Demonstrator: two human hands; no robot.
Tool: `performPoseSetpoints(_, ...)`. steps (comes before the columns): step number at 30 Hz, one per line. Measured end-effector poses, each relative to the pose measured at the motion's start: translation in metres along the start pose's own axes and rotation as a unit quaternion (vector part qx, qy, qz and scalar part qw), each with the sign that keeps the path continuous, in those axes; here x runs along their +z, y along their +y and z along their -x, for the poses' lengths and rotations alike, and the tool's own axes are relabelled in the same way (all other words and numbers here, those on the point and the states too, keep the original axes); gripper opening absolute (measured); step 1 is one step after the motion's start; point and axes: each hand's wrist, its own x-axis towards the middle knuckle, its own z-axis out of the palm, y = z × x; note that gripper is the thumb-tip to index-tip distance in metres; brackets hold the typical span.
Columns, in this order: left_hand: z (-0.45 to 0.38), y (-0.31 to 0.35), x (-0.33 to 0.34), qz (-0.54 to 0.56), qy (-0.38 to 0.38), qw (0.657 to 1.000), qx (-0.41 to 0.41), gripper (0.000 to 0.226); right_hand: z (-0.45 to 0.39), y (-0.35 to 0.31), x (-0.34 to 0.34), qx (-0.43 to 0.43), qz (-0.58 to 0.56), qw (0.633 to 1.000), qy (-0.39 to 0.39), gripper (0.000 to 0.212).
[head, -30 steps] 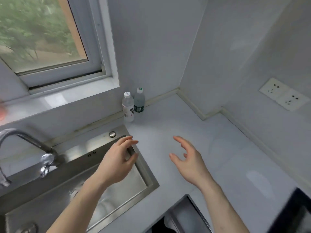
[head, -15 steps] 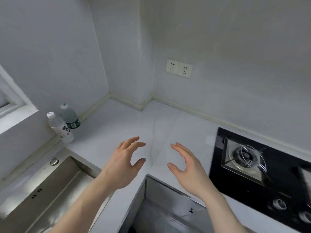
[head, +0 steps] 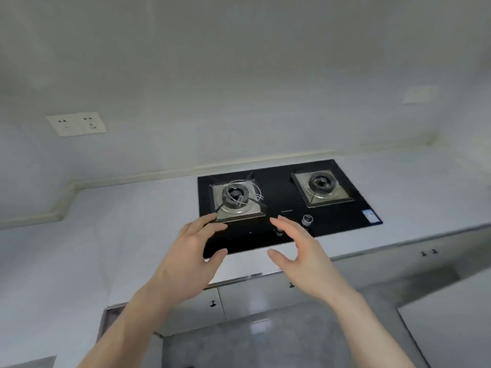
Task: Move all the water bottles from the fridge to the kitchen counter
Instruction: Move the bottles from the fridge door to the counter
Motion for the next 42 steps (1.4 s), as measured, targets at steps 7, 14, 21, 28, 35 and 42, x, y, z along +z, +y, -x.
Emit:
performPoseSetpoints(7,-0.078,0.15,0.08,0.008,-0.116,0.977,0.18,0.047,0.091,0.072,-0.124,0.099,0.014,0.977,0.187,0.062)
performPoseSetpoints(14,-0.129,0.292,0.165,0.026,-0.208,0.906,0.367,0.049,0.186,0.121,-0.2,0.215,0.044,0.912,0.347,0.062)
performPoseSetpoints(21,-0.148,0.396,0.227,0.07,-0.279,0.828,0.482,0.051,0.25,0.137,-0.241,0.304,0.059,0.831,0.462,0.061)
performPoseSetpoints(28,-0.14,0.483,0.288,0.08,-0.336,0.732,0.588,0.053,0.298,0.143,-0.25,0.36,0.065,0.737,0.569,0.058)
performPoseSetpoints(35,-0.087,0.562,0.343,0.085,-0.393,0.644,0.651,0.054,0.371,0.157,-0.256,0.419,0.062,0.644,0.637,0.056)
performPoseSetpoints(42,-0.011,0.637,0.409,0.085,-0.433,0.612,0.657,0.055,0.453,0.207,-0.266,0.45,0.021,0.586,0.674,0.055)
